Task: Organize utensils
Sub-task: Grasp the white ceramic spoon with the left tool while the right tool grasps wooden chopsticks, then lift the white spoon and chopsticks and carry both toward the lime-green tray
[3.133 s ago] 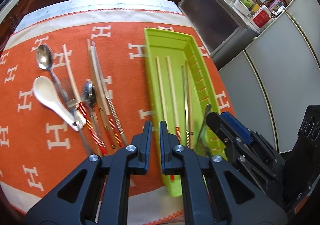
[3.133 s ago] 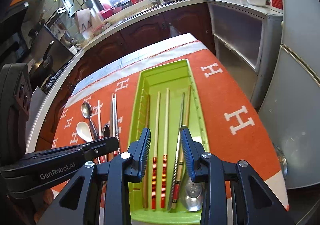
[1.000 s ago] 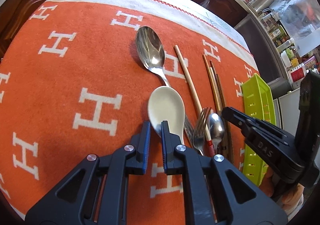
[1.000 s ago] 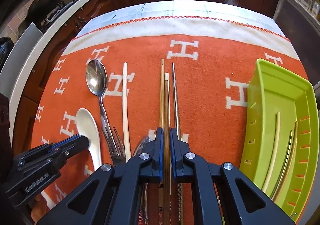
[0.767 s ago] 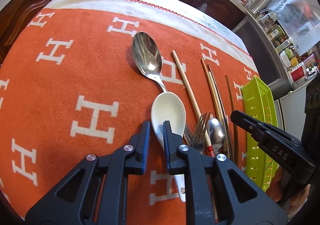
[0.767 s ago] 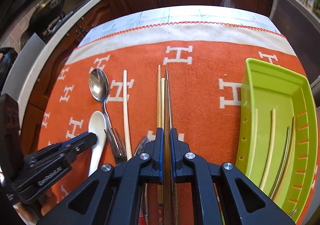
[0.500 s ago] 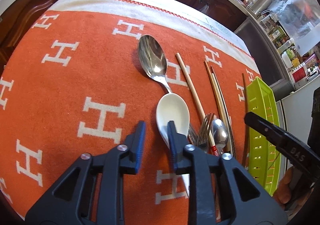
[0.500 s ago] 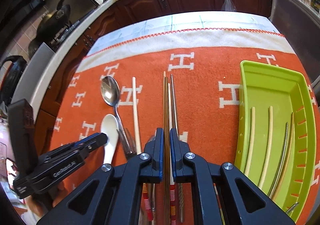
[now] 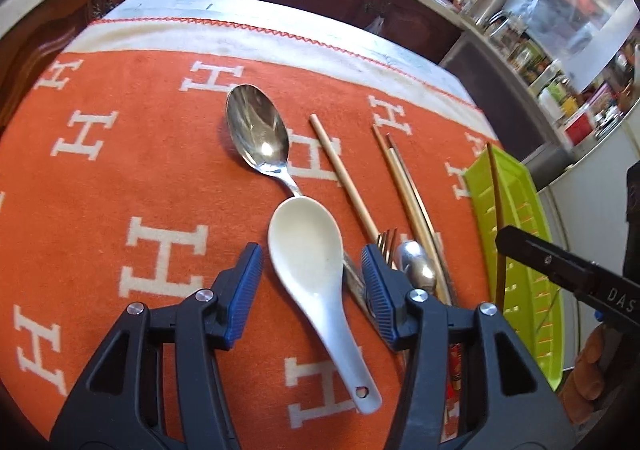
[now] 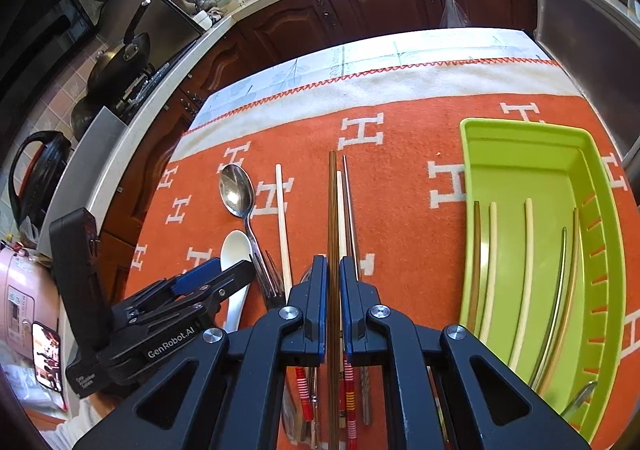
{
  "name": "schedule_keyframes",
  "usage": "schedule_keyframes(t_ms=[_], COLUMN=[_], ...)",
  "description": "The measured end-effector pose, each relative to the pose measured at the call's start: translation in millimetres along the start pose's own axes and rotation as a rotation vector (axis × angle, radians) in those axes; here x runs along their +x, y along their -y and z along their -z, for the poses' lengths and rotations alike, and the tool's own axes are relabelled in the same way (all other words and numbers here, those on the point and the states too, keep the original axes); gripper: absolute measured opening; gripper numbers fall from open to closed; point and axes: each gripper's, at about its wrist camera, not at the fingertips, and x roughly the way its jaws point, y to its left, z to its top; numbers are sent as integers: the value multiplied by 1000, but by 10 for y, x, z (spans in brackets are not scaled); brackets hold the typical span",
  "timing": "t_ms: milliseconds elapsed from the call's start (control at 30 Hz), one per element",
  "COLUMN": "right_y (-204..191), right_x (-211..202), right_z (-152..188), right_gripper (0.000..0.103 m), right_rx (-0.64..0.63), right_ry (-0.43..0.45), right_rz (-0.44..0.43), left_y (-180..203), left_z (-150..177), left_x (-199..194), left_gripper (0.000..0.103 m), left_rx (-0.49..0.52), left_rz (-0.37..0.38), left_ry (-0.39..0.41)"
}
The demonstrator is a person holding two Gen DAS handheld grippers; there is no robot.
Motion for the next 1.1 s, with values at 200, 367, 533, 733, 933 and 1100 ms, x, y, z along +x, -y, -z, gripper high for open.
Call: schedule_keyframes(t_ms=[200,367,533,733,933,1100], right_y=[70,60,45,98,212,338], right_x=[-36,-45,-110,-396,-839,-1327], right_z=[28,58,82,130,198,229], right_gripper=[6,6,6,6,6,6], right_rx=[15,17,14,38,74,88], right_ry=[0,1,14,62,126,184], right_rz=[-6,-4,-7,-63,-93,-69], left_y=[-96,-98,53,253,420,720], left_z=[73,89,114,116,163,217], left_x=[16,48,5,-155,-491,-797], left_gripper=[28,15,5,3,3,3], left_rx=[20,24,86,116,114,154], left_rz=[43,41,22,-7,56,97], left_ry=[79,79,95,75,100,127])
